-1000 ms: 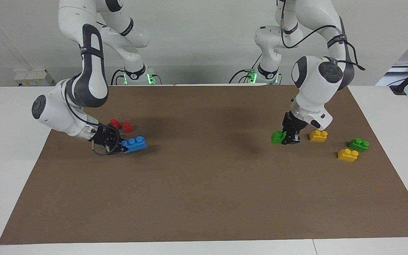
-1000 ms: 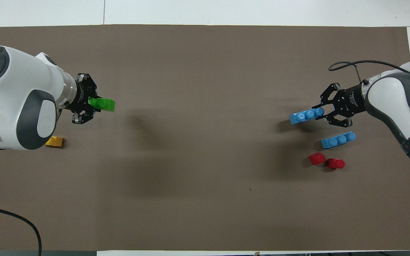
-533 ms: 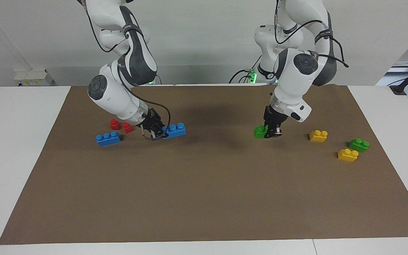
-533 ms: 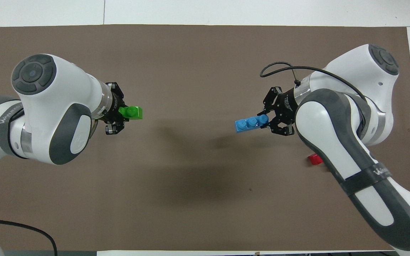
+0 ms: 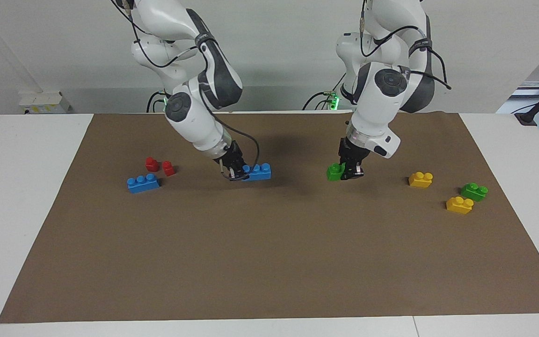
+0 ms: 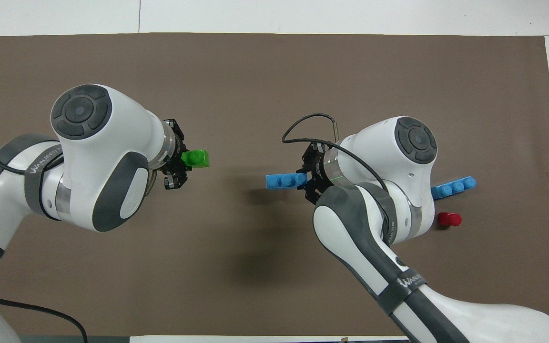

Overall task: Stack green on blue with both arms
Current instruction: 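Lift the green brick with the left gripper while the right gripper lifts the blue brick, then press the green brick onto the blue brick held by the right gripper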

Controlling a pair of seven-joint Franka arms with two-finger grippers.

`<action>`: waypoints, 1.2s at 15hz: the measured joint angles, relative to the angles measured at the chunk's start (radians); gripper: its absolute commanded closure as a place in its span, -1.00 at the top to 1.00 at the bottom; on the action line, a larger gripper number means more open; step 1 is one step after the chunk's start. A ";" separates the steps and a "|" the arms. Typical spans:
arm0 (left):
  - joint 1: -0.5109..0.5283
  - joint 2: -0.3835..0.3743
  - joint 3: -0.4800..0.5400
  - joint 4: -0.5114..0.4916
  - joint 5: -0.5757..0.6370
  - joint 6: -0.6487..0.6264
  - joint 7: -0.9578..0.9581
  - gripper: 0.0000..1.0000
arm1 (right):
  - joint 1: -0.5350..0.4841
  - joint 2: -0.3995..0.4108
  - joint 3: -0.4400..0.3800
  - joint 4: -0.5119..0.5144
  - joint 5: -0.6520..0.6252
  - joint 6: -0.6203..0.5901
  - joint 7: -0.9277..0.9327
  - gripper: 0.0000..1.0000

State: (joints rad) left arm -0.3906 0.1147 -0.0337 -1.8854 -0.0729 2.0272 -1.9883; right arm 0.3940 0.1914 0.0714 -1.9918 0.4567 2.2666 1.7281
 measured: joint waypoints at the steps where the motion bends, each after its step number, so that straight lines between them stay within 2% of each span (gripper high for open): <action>1: -0.010 -0.002 0.000 -0.005 0.000 0.000 -0.005 -1.00 | 0.010 -0.004 -0.001 -0.018 0.000 0.032 0.000 -1.00; 3: -0.028 -0.007 0.000 -0.018 0.000 0.001 -0.012 -1.00 | 0.041 -0.008 0.000 -0.053 0.000 0.097 0.003 -1.00; 8: -0.089 -0.022 0.000 -0.054 0.000 0.044 -0.048 -1.00 | 0.099 -0.010 0.000 -0.079 0.005 0.164 0.046 -1.00; 12: -0.128 -0.031 0.000 -0.074 0.000 0.061 -0.066 -1.00 | 0.135 -0.009 0.000 -0.114 0.083 0.244 0.048 -1.00; 18: -0.133 -0.035 0.000 -0.081 0.000 0.063 -0.070 -1.00 | 0.142 -0.006 -0.002 -0.142 0.086 0.270 0.048 -1.00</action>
State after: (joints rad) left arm -0.5233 0.0795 -0.0337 -1.9663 -0.0731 2.0904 -2.0582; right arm 0.5356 0.1858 0.0690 -2.1334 0.5428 2.5365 1.7763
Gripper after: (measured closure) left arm 0.661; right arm 0.661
